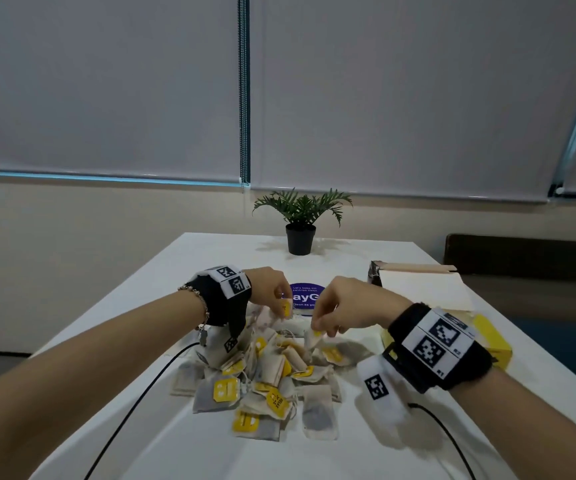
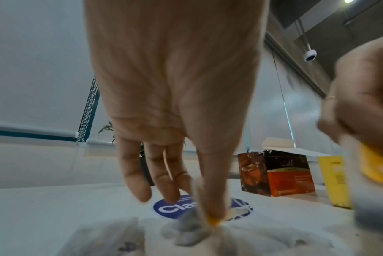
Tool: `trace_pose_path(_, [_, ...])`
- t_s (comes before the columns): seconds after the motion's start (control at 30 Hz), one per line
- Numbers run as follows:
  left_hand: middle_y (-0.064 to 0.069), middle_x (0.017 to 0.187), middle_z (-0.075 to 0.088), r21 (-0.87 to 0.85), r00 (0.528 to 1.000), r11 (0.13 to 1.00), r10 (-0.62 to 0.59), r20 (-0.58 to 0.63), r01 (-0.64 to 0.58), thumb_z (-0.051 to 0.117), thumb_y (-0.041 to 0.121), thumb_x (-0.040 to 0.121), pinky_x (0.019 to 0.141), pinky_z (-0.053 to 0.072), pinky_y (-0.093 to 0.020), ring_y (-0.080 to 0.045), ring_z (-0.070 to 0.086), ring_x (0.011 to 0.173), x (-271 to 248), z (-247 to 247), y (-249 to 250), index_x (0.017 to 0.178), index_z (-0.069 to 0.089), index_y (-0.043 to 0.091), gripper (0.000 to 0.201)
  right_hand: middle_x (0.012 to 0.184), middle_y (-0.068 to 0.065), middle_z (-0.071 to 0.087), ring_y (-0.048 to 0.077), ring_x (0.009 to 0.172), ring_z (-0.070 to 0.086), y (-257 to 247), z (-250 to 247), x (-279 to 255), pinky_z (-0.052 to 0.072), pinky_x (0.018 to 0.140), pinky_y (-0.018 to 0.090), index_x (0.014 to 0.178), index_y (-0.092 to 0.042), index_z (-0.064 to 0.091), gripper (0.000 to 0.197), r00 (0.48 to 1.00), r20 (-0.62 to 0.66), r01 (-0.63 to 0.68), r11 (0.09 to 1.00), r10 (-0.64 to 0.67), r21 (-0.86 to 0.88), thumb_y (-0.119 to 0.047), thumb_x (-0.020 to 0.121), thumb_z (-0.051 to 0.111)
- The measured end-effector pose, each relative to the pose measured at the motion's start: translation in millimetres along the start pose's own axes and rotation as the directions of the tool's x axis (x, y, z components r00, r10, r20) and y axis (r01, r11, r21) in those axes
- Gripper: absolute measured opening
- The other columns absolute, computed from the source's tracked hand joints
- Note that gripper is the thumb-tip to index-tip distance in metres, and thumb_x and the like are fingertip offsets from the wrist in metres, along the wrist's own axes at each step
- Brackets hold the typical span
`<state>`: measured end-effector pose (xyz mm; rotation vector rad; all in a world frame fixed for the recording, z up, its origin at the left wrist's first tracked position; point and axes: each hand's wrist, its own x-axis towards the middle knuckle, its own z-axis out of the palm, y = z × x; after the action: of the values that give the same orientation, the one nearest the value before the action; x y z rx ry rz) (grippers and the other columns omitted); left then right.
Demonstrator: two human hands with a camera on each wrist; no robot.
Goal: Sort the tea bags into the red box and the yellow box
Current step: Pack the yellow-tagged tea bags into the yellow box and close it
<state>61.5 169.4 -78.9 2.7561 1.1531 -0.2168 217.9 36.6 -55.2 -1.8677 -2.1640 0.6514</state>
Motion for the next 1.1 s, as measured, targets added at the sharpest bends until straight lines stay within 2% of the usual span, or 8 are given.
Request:
trace_pose_path(0.1, [-0.004,0.104,0.066,-0.011,0.994,1.0,0.01,-0.11,-0.012,0.072,0.028,0.084,0.077,0.042,-0.025,-0.017,0.055,0.086,-5.4,-6.3,-1.3,0.116,0.067,0.017,0.034,0.082,0.009,0.073,0.018,0.069,0.069,2.8,-13.4,0.8,0.058,0.065,0.024,0.085,-0.011,0.071,0.003,0.989,-0.149,0.009,1.0,-0.007,0.011,-0.011,0.086,0.069])
trace_pose_path(0.2, [0.004,0.083,0.062,-0.143,0.959,0.988,0.021,-0.282,-0.064,0.078,0.022,0.078,0.067,0.044,-0.022,-0.012,0.056,0.072,-19.6,-22.6,-1.2,0.097,0.065,0.018,0.023,0.091,0.016,0.068,0.018,0.062,0.069,4.1,-25.9,0.4,0.053,0.054,0.021,0.087,-0.014,0.058,0.019,0.968,-0.252,0.035,0.993,-0.005,0.114,-0.001,0.083,0.071])
trace_pose_path(0.4, [0.001,0.078,0.07,-0.373,0.899,0.88,0.121,-0.421,-0.293,0.073,0.014,0.084,0.056,0.05,-0.017,-0.004,0.061,0.061,-65.0,-55.6,19.9,0.083,0.065,0.02,0.01,0.078,0.008,0.068,0.016,0.058,0.067,4.1,-38.5,0.9,0.049,0.052,0.018,0.089,-0.012,0.059,0.023,0.916,-0.394,0.152,0.974,-0.076,0.165,-0.001,0.078,0.076])
trace_pose_path(0.53, [0.004,0.086,0.069,-0.368,0.904,0.871,0.172,-0.391,-0.325,0.076,0.015,0.081,0.058,0.053,-0.019,-0.005,0.065,0.065,-78.5,-52.5,33.3,0.082,0.068,0.018,0.008,0.07,-0.002,0.072,0.013,0.065,0.07,0.1,-32.0,2.5,0.057,0.065,0.029,0.083,-0.014,0.07,0.008,0.902,-0.408,0.208,0.972,-0.145,0.112,-0.019,0.084,0.075])
trace_pose_path(0.67, [0.003,0.079,0.063,-0.324,0.884,0.892,0.152,-0.443,-0.316,0.077,0.014,0.079,0.053,0.054,-0.02,-0.013,0.066,0.062,-80.9,-46.2,37.3,0.082,0.069,0.018,0.01,0.072,0.005,0.073,0.021,0.071,0.072,-7.0,-28.1,0.3,0.06,0.079,0.044,0.084,-0.012,0.069,0.01,0.888,-0.435,0.259,0.942,-0.145,0.213,-0.013,0.08,0.078])
trace_pose_path(0.8, [0.001,0.065,0.065,-0.339,0.836,0.876,0.121,-0.535,-0.344,0.08,0.01,0.076,0.046,0.053,-0.023,-0.011,0.063,0.052,-80.1,-39.1,37.3,0.09,0.06,0.01,0.025,0.076,0.008,0.075,0.021,0.074,0.074,-14.4,-26.3,-3.4,0.058,0.084,0.047,0.089,-0.01,0.059,0.023,0.905,-0.4,0.276,0.913,-0.142,0.3,0.0,0.077,0.076])
trace_pose_path(1.0, [0.012,0.057,0.057,-0.265,0.864,0.928,0.103,-0.493,-0.262,0.077,0.021,0.08,0.044,0.051,-0.021,-0.008,0.058,0.052,-78.7,-37.5,38.3,0.076,0.068,0.021,0.01,0.083,0.014,0.075,0.024,0.079,0.074,-15.4,-28.1,-7.7,0.057,0.08,0.035,0.09,-0.006,0.061,0.02,0.936,-0.323,0.261,0.894,-0.142,0.364,-0.003,0.079,0.076])
trace_pose_path(1.1, [0.013,0.075,0.057,-0.271,0.861,0.93,0.085,-0.501,-0.249,0.076,0.027,0.08,0.042,0.048,-0.019,-0.016,0.064,0.068,-79.8,-42.3,32.2,0.072,0.066,0.025,0.013,0.089,0.002,0.074,0.023,0.089,0.07,-7.0,-30.7,-9.7,0.056,0.074,0.034,0.095,-0.014,0.066,0.014,0.987,-0.131,0.112,0.983,-0.093,0.143,-0.012,0.083,0.072])
